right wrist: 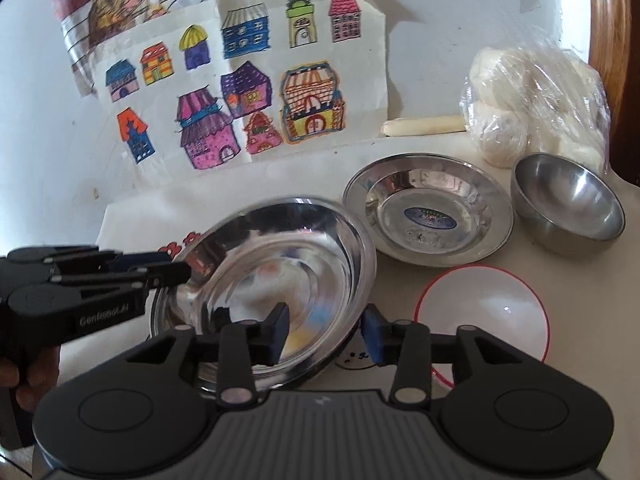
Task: Organize plates and bowls
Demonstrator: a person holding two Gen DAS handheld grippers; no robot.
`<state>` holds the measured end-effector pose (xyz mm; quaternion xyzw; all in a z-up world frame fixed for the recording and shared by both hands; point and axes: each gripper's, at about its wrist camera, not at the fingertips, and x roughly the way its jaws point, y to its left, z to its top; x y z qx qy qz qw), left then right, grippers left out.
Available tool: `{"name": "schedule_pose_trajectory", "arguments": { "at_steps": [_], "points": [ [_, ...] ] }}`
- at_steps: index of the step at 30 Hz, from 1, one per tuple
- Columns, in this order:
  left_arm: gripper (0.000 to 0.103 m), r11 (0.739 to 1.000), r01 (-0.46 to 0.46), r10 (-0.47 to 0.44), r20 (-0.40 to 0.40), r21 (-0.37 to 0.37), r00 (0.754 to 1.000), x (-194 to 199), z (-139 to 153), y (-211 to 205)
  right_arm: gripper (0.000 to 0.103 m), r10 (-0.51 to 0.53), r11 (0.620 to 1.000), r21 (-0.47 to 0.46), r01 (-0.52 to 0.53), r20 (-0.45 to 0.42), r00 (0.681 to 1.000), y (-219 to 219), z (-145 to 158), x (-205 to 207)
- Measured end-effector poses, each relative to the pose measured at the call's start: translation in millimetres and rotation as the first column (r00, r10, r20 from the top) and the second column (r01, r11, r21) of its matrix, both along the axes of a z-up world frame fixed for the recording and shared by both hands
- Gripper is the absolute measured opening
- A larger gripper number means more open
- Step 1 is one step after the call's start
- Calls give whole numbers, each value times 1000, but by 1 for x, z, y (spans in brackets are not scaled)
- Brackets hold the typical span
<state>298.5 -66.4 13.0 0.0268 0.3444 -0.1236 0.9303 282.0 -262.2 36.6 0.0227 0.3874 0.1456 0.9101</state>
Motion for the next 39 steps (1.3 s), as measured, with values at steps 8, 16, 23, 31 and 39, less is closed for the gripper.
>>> {"name": "schedule_pose_trajectory", "arguments": {
  "at_steps": [8,16,23,31,39],
  "points": [
    [76,999,-40,42,52,-23,998,-2,16,8,81,40,998,-45,-36,92,995,2,13,-14],
    [102,999,-39,44,146,-38,988,3,47,6,103,-27,999,29,23,180,983,-25,31,-23],
    [102,999,28,-22,122,-45,992,35,73,-12,103,-209,970,153,190,124,970,-75,34,-13],
    [102,978,-43,30,-66,-203,997,90,56,-34,103,-320,906,297,302,13,947,-127,12,18],
    [102,946,-138,48,-293,-294,955,135,7,-52,102,-320,877,357,321,-64,945,-135,-18,51]
  ]
}}
